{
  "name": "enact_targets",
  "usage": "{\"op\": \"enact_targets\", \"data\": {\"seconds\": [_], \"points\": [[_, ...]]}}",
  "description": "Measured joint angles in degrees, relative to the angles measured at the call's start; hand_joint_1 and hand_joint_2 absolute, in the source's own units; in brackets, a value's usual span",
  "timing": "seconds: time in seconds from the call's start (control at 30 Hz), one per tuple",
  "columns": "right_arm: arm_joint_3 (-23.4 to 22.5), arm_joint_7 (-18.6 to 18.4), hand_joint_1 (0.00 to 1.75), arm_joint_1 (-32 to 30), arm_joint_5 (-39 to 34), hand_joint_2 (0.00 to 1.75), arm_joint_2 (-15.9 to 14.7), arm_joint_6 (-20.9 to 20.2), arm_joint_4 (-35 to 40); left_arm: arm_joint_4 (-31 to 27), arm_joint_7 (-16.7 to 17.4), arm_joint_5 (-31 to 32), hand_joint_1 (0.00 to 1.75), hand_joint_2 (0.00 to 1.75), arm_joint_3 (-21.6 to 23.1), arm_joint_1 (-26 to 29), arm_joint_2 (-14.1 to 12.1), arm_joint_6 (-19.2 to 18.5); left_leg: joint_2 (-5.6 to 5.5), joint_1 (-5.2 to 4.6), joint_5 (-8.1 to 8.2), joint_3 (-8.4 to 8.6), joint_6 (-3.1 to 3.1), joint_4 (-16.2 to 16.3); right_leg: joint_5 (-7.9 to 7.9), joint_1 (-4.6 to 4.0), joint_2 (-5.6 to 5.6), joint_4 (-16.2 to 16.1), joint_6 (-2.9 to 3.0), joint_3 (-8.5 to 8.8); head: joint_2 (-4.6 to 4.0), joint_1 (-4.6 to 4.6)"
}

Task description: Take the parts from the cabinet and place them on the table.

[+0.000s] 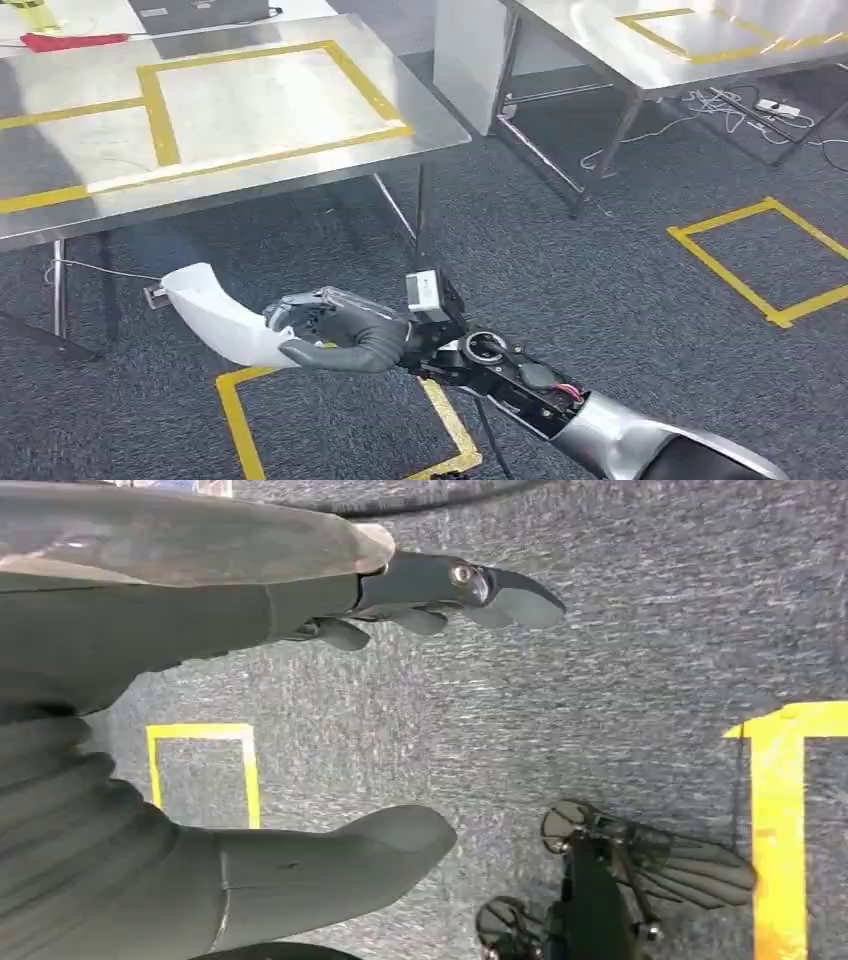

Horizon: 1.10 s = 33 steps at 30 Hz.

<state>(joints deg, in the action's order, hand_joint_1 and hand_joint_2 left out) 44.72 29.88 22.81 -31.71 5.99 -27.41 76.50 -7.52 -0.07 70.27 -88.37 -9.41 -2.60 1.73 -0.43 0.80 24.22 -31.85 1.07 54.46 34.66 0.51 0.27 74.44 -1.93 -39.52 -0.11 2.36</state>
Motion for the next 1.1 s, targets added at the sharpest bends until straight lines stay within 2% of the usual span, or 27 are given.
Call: {"op": "enact_targets", "data": {"seconds": [0.07, 0.13, 0.17, 0.2, 0.23, 0.27, 0.3, 0.33, 0.37, 0.4, 0.47, 0.5, 0.53, 0.57, 0.63, 0.67, 0.7, 0.73, 0.77, 0.83, 0.87, 0.9, 0.97, 1.0, 1.03, 1.07, 1.1], "points": [[0.04, 0.00, 1.75, -0.02, 0.00, 1.75, 0.00, 0.00, -0.11, 0.00, 0.00, -0.09, 0.00, 1.75, 0.00, 0.03, 0.00, 0.00, -0.16, -0.41, 0.63, 0.99, 0.07, -0.01, -3.97, -0.31, 0.01, -4.58, 0.80, 1.22, 0.00, 0.33], [0.07, 0.00, 1.75, 0.12, 0.00, 1.75, 0.00, 0.00, -0.13, 0.02, 0.00, -0.11, 0.00, 1.75, 0.00, 0.00, 0.11, 0.00, -0.26, -0.68, 1.44, 2.32, 0.09, -0.20, -11.46, -1.32, 0.02, -15.93, 2.86, 5.30, 0.00, 0.59], [0.07, 0.04, 1.75, 0.18, 0.00, 1.75, 0.00, 0.00, -0.20, 0.02, 0.00, -0.13, 0.00, 1.75, 0.00, -0.03, 0.48, 0.00, -0.32, -0.87, 1.72, 2.51, -0.16, 0.01, -10.98, -2.15, 0.03, -18.01, 3.90, 5.26, 0.00, 0.15], [0.11, 0.02, 1.75, 0.32, 0.02, 1.75, 0.02, -0.02, -0.28, 0.02, 0.00, -0.22, 0.00, 1.75, 0.00, -0.15, 0.33, 0.06, -0.51, -0.74, 1.99, 2.35, -0.52, -0.10, -9.12, -2.13, 0.23, -18.74, 3.84, 5.43, 0.00, 0.11], [0.15, 0.02, 1.75, 0.27, 0.02, 1.75, 0.04, -0.04, -0.28, 0.02, 0.02, -0.35, 0.00, 1.75, 0.00, -0.15, 0.29, 0.09, -0.44, -0.73, 2.23, 2.52, -0.85, -0.54, -10.07, -2.17, 0.16, -19.19, 3.99, 5.76, 0.00, 0.26], [0.17, 0.02, 1.75, 0.21, 0.02, 1.75, 0.04, -0.11, -0.33, 0.02, 0.02, -0.57, 0.00, 1.75, 0.00, -0.08, 0.28, 0.11, -0.32, -0.88, 1.35, 2.70, -1.10, 0.94, -10.45, -1.98, 0.22, -19.85, 4.18, 6.09, 0.00, 0.13], [0.26, 0.00, 1.75, 0.26, 0.02, 1.75, 0.18, -0.24, -0.33, 0.02, 0.04, -0.74, 0.00, 1.75, 0.00, -0.05, 0.22, 0.20, -0.32, -0.93, 1.69, 3.24, -1.43, 0.63, -10.53, -1.72, 0.14, -20.20, 4.50, 7.05, 0.00, 0.13], [0.26, 0.04, 1.75, 0.33, 0.02, 1.75, 0.37, -0.42, -0.31, 0.04, 0.04, -0.90, 0.00, 1.75, 0.00, -0.08, -0.09, 0.30, -0.25, -0.65, 2.69, 3.06, -1.53, 1.68, -11.00, -1.39, 0.00, -20.48, 4.20, 8.27, 0.00, 0.26], [0.28, 0.04, 1.75, 0.47, 0.02, 1.75, 0.42, -0.46, -0.35, 0.07, 0.02, -0.98, 0.00, 1.75, 0.00, -0.29, 0.17, 0.35, -0.15, -0.65, 4.24, 1.76, -1.88, 4.26, -10.97, -1.19, 0.01, -20.50, 4.34, 8.53, 0.00, -0.27], [0.31, 0.07, 1.75, 0.50, 0.22, 1.75, 0.52, -0.59, -0.35, 0.07, 0.02, -1.16, 0.00, 1.75, 0.00, -0.37, 0.13, 0.35, -0.13, -0.42, 6.36, -0.84, -2.34, 8.81, -10.87, -1.17, -0.07, -20.49, 4.38, 8.59, 0.00, -0.85], [0.35, 0.04, 1.75, 0.42, 0.63, 1.75, 0.55, -0.61, -0.46, 0.07, 0.02, -1.29, 0.00, 1.75, 0.00, -0.29, 0.00, 0.37, -0.08, -0.14, 9.22, -6.16, -2.70, 17.05, -10.42, -1.11, -0.11, -20.48, 4.38, 8.78, 0.00, -1.03], [0.39, 0.04, 1.75, 0.35, 0.66, 1.75, 0.55, -0.61, -0.61, 0.07, 0.02, -1.31, 0.00, 1.75, 0.00, -0.18, -0.04, 0.50, -0.06, 0.02, 9.03, -7.70, -2.85, 18.46, -10.19, -1.07, -0.07, -20.48, 4.31, 8.95, 0.00, -1.27], [0.44, 0.04, 1.75, 0.33, 0.66, 1.75, 0.55, -0.61, -0.72, 0.07, 0.04, -1.31, 0.00, 1.75, 0.00, -0.07, -0.15, 0.50, -0.04, 0.14, 7.24, -7.76, -3.13, 16.91, -9.87, -1.00, 0.01, -20.47, 4.18, 9.34, 0.00, -1.33], [0.44, 0.04, 1.75, 0.34, 0.66, 1.75, 0.55, -0.61, -0.76, 0.07, 0.07, -1.33, 0.00, 1.75, 0.00, 0.01, -0.20, 0.50, 0.00, 0.24, 4.45, -6.56, -3.22, 13.11, -9.50, -0.88, 0.08, -20.45, 3.98, 9.83, 0.00, -1.40], [0.44, 0.04, 1.75, 0.37, 0.66, 1.75, 0.57, -0.63, -0.76, 0.07, 0.07, -1.49, 0.00, 1.75, 0.00, 0.00, -0.31, 0.50, 0.20, 0.43, -2.49, -2.27, -3.24, 1.76, -8.58, -0.70, 0.06, -20.43, 3.35, 10.91, 0.00, -1.55], [0.44, 0.07, 1.75, 0.43, 0.63, 1.75, 0.59, -0.63, -0.85, 0.07, 0.07, -1.49, 0.00, 1.75, 0.00, 0.04, -0.26, 0.50, 0.23, 0.24, -1.54, -1.80, -3.33, 0.05, -8.30, -0.83, 0.07, -20.30, 3.00, 11.20, 0.00, -1.84], [0.46, 0.07, 1.75, 0.55, 0.63, 1.75, 0.59, -0.63, -0.87, 0.07, 0.07, -1.49, 0.00, 1.75, 0.00, -0.14, -0.26, 0.52, 0.36, -0.02, 0.27, -1.88, -2.45, -0.30, -8.12, -0.98, 0.14, -20.21, 2.67, 10.78, 0.00, -2.21], [0.48, 0.02, 1.75, 0.54, 0.66, 1.75, 0.68, -0.63, -0.87, 0.07, 0.07, -1.60, 0.00, 1.75, 0.00, -0.20, -0.31, 0.52, 0.23, -0.07, -1.36, -1.74, -1.82, -0.38, -7.77, -1.05, 0.09, -20.27, 2.33, 10.78, 0.00, -1.99], [0.52, 0.02, 1.75, 0.48, 0.66, 1.75, 0.68, -0.70, -0.87, 0.07, 0.07, -1.73, 0.00, 1.75, 0.00, -0.09, -0.33, 0.52, 0.13, 0.02, -1.09, -1.66, -1.26, -0.40, -7.91, -1.06, 0.13, -19.74, 2.04, 11.07, 0.00, -1.88], [0.59, 0.02, 1.75, 0.59, 0.66, 1.75, 0.72, -0.83, -0.87, 0.07, 0.04, -1.92, 0.00, 1.75, 0.00, -0.04, -0.15, 0.52, 0.08, 0.22, -0.99, -0.74, -0.65, -0.48, -7.03, -0.87, 0.02, -19.17, 1.43, 11.22, 0.00, -1.62], [0.65, 0.06, 1.75, 0.72, 0.70, 1.75, 0.77, -1.07, -0.87, 0.07, 0.02, -1.99, 0.00, 1.75, 0.00, -0.05, -0.17, 0.53, 0.09, 0.22, -0.71, -0.38, -0.29, -0.49, -6.17, -0.80, 0.02, -16.61, 1.03, 10.16, 0.00, -1.47], [0.72, 0.07, 1.75, 0.95, 0.70, 1.75, 0.79, -1.16, -0.87, 0.07, 0.00, -2.12, 0.00, 1.75, 0.00, -0.07, -0.17, 0.55, 0.08, 0.20, -0.53, -0.18, -0.03, -0.49, -4.53, -0.65, 0.02, -12.49, 0.77, 7.95, 0.00, -0.90], [0.74, 0.04, 1.75, 0.87, 0.87, 1.75, 0.79, -1.22, -0.90, 0.07, 0.00, -2.36, 0.00, 1.75, 0.00, -0.08, -0.15, 0.57, 0.08, 0.09, 0.06, 0.31, 0.19, -0.49, -0.62, -0.48, 0.01, -2.67, 0.51, 2.12, 0.00, -0.59], [0.77, 0.02, 1.75, 0.81, 0.96, 1.75, 0.79, -1.22, -0.92, 0.07, 0.00, -2.47, 0.00, 1.75, 0.00, -0.03, -0.15, 0.59, 0.04, 0.07, 0.37, 0.65, 0.16, -0.48, -0.01, -0.49, 0.01, -0.05, 0.50, 0.14, 0.00, -0.35], [0.79, 0.02, 1.75, 0.78, 0.96, 1.75, 0.79, -1.22, -0.96, 0.07, 0.00, -2.51, 0.00, 1.75, 0.00, 0.01, -0.15, 0.63, -0.03, 0.03, 0.76, 1.19, 0.12, -0.48, -1.22, -0.50, 0.01, -0.44, 0.59, -0.51, 0.00, -0.09], [0.81, 0.00, 1.75, 0.79, 0.96, 1.75, 0.79, -1.23, -0.96, 0.07, 0.00, -2.54, 0.00, 1.75, 0.00, 0.03, -0.15, 0.63, -0.13, -0.03, 1.18, 1.84, 0.05, -0.48, -3.89, -0.51, 0.01, -3.64, 0.87, 0.32, 0.00, 0.11], [0.79, 0.02, 1.75, 0.82, 0.96, 1.75, 0.79, -1.25, -0.96, 0.07, 0.00, -2.56, 0.00, 1.75, 0.00, 0.00, -0.15, 0.63, -0.22, -0.08, 1.63, 2.59, -0.03, -0.49, -7.39, -0.55, 0.01, -8.72, 1.24, 2.25, 0.00, 0.33]]}}
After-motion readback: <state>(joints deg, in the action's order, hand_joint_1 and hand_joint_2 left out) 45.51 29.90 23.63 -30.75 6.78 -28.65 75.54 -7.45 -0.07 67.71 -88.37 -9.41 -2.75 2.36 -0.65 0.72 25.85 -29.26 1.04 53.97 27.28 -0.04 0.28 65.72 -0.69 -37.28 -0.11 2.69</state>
